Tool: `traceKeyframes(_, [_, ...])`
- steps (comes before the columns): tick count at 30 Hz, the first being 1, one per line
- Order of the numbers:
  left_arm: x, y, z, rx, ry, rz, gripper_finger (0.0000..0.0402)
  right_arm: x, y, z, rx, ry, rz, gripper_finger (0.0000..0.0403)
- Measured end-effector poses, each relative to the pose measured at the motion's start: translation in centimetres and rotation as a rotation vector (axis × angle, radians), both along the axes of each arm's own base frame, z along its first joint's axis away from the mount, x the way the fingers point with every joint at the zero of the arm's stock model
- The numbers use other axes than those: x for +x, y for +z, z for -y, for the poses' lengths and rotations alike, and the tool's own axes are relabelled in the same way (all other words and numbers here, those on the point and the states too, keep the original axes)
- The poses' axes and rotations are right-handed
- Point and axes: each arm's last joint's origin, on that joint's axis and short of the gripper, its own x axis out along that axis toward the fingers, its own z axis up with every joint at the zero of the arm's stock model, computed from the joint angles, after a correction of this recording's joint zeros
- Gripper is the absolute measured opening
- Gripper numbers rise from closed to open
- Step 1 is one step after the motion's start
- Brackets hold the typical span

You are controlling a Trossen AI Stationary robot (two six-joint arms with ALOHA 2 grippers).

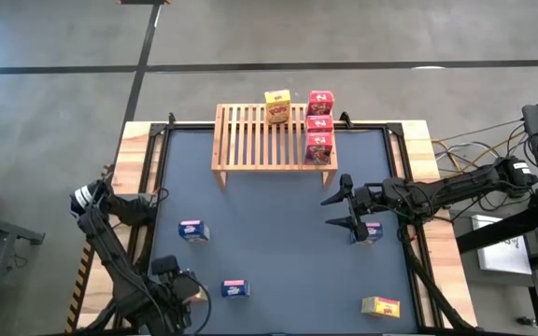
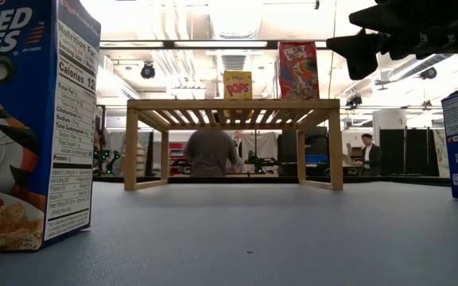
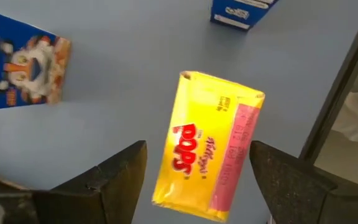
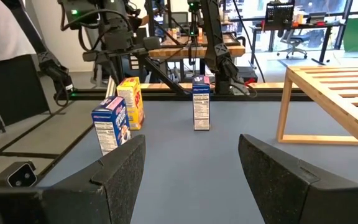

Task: Stack cereal on shelf
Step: Put the left yellow cereal box on the shelf aligned with the other yellow cereal box

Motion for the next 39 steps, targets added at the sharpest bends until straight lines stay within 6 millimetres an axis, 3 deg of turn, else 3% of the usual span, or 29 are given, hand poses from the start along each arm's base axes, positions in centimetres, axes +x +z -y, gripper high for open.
traceKeyframes(21, [-2.8, -2.0, -2.3, -0.125, 0.036, 0.075, 0.0264, 0.0, 0.0, 0.0, 0.0, 0.0, -0.001, 0.0247])
traceKeyframes(29, [-2.9, -1.9, -2.4, -0.126, 0.029, 0.077, 0.0218, 0.0, 0.0, 0.0, -0.002, 0.0, -0.002, 0.0247])
traceKeyframes(39, [-2.8, 0.3, -2.3, -0.123, 0.029, 0.078, 0.0178, 0.0, -0.1, 0.0, -0.013, 0.001, -0.006, 0.0247])
